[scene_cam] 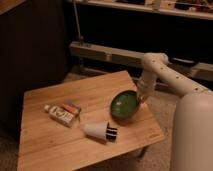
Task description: Drag the ceramic bowl in a circle
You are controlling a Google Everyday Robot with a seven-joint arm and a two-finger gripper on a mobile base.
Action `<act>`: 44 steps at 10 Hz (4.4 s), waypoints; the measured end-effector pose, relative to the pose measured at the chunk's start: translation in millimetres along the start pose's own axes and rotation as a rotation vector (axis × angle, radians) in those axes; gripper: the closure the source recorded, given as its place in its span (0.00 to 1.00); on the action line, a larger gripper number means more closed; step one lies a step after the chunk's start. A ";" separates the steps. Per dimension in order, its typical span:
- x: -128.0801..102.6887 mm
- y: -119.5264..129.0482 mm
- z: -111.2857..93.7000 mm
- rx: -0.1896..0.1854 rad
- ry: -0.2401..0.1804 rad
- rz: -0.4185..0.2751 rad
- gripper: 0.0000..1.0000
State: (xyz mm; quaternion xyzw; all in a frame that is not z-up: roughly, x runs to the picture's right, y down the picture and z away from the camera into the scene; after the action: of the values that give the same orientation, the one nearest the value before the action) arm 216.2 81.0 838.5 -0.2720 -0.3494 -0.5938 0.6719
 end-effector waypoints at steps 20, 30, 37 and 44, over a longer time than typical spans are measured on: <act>116.5 -121.6 8.7 0.043 0.037 -0.154 0.98; 62.3 -30.6 -2.4 0.046 0.019 -0.049 0.98; -73.5 -39.8 10.9 0.241 0.112 -0.175 0.98; -47.4 -110.2 30.5 0.086 0.144 -0.247 0.98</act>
State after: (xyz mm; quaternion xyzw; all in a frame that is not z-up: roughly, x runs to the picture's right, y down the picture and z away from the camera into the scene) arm 100.5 117.5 814.0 -0.1544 -0.3563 -0.6743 0.6281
